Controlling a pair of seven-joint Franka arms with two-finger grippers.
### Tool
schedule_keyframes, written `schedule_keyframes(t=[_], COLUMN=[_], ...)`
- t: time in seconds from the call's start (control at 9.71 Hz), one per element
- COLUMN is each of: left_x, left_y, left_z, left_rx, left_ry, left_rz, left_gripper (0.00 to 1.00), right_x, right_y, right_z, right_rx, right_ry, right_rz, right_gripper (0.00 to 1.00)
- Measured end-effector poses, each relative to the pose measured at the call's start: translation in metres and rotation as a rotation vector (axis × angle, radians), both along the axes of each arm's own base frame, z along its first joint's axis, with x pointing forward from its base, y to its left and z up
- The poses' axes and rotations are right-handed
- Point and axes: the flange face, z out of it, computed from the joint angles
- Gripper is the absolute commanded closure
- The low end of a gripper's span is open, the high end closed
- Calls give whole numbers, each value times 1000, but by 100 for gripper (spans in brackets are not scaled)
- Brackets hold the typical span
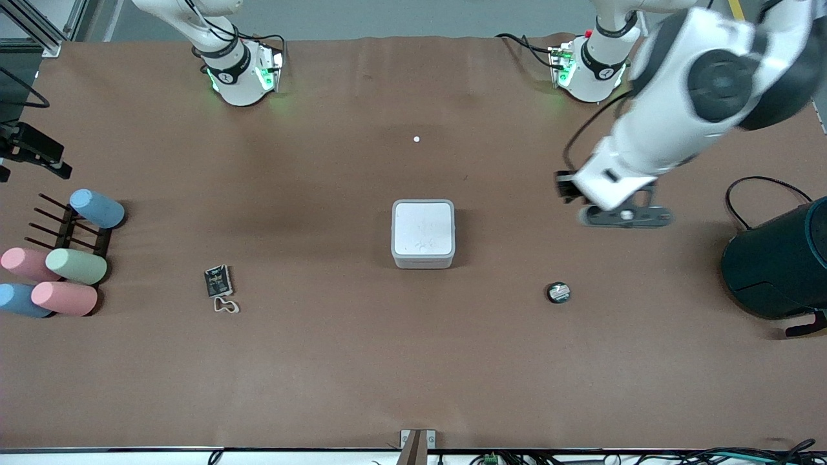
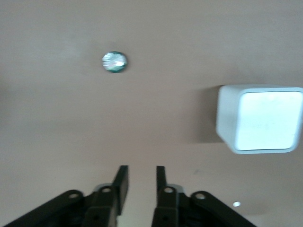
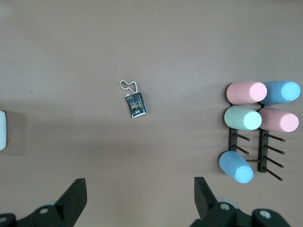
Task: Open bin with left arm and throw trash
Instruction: 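Reach the left gripper to the lid of the white bin, then lift the bin lid open with the left gripper while the right gripper reaches the tag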
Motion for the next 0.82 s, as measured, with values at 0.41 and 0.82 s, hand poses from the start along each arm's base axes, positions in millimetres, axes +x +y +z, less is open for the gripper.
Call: schedule_keyframes(t=[0.41,0.82], left_x=[-7,2], left_y=[-117,-169], left_z=[-93,-144], left_rx=[-63,-105], left_ry=[-36,-119], left_rz=[50,26], left_gripper=[100,100], right_x=[4,30], right_y=[17,37], right_z=[-8,-45], right_rx=[3,2], right_ry=[18,-11], right_rz=[29,64], right_gripper=[0,0])
